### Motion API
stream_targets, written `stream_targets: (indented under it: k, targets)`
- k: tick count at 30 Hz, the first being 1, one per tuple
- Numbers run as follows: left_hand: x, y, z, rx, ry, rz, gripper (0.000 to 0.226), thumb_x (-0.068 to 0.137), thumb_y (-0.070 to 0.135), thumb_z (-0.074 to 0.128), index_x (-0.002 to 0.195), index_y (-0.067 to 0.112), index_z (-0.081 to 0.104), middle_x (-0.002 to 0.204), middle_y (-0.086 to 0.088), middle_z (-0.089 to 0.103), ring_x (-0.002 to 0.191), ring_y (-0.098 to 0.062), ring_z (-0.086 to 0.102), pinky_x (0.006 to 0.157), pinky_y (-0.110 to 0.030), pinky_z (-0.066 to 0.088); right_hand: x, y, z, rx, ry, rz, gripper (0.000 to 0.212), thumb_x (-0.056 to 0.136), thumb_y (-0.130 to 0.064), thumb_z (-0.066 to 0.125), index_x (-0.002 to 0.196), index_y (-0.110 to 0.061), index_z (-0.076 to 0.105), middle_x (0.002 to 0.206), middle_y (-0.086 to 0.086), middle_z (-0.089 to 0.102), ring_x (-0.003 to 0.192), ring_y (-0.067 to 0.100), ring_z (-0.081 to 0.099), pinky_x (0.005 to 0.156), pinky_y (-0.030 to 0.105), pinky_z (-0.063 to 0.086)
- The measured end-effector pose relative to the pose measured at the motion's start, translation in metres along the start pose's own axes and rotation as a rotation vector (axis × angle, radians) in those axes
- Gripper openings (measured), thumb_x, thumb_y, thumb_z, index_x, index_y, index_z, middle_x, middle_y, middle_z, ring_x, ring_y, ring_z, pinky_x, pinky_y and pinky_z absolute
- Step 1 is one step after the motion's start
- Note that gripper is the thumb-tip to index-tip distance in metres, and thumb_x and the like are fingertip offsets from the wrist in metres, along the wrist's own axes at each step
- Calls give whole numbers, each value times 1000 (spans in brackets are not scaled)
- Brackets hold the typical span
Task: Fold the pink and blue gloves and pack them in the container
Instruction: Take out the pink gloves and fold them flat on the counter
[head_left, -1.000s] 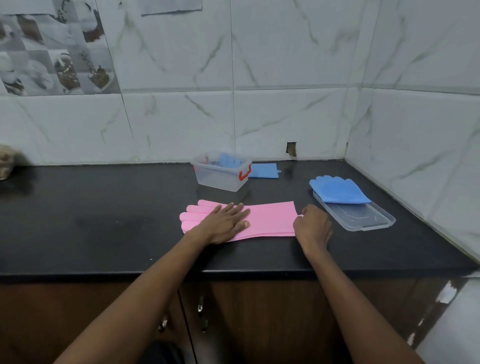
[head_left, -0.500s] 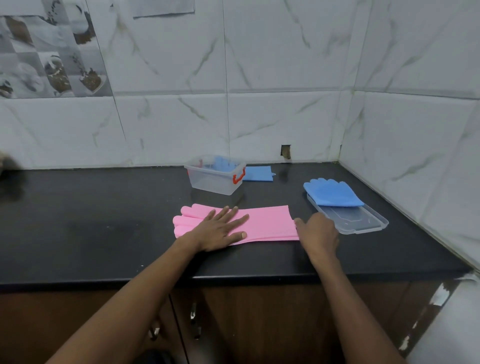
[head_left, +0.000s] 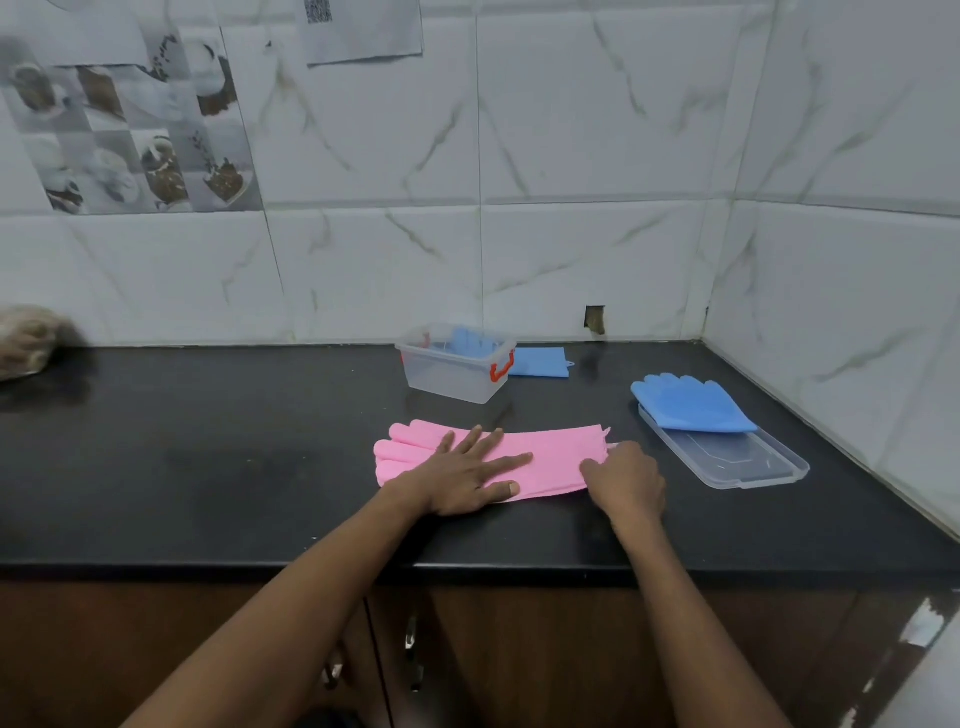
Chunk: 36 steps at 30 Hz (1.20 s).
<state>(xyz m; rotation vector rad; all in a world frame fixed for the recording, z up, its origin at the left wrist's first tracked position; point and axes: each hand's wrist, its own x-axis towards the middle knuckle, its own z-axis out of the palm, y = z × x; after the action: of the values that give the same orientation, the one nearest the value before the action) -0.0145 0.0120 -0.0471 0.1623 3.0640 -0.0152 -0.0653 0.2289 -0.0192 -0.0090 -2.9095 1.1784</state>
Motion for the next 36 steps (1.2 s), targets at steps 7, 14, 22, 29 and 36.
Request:
stream_targets:
  k: [7, 14, 22, 29, 36]
  targets:
    - [-3, 11, -32, -541, 104, -79, 53, 97, 56, 39, 144, 33, 45, 157, -1, 33, 148, -21, 25, 122, -45, 13, -17, -32, 16, 409, 178, -116, 21, 95, -8, 53, 116, -6, 52, 111, 16, 63, 84, 25, 61, 60, 27, 45]
    - [-15, -23, -82, -1532, 207, -538, 62, 76, 57, 73, 109, 5, 63, 80, -11, 75, 70, -22, 73, 64, -35, 60, -64, -81, 59, -234, 56, -770, 37, 97, -12, 41, 134, -13, 42, 107, 11, 70, 98, 33, 66, 80, 41, 48]
    - [-24, -30, -43, -1448, 202, -805, 14, 79, -11, 70, 91, -10, 64, 104, -28, 66, 88, -35, 67, 90, -53, 55, -74, -40, 75, -95, 14, -800, 31, 99, -27, 48, 125, -15, 61, 121, 5, 66, 111, 19, 59, 108, 31, 37]
    - [-22, -23, -60, -926, 250, -814, 12, 78, 0, 67, 86, -2, 59, 89, -19, 63, 76, -34, 67, 61, -36, 59, -24, -27, 58, -102, -210, -669, 44, 104, -30, 37, 148, -24, 39, 161, 1, 23, 148, 18, 22, 119, 37, 23]
    - [-20, -39, -66, -315, 404, -712, 25, 90, 25, 58, 107, 6, 63, 113, -14, 62, 104, -33, 59, 92, -49, 50, -15, -23, 71, -309, -312, -687, 44, 104, -40, 31, 147, -36, 38, 164, -5, 12, 146, 27, 28, 117, 42, 28]
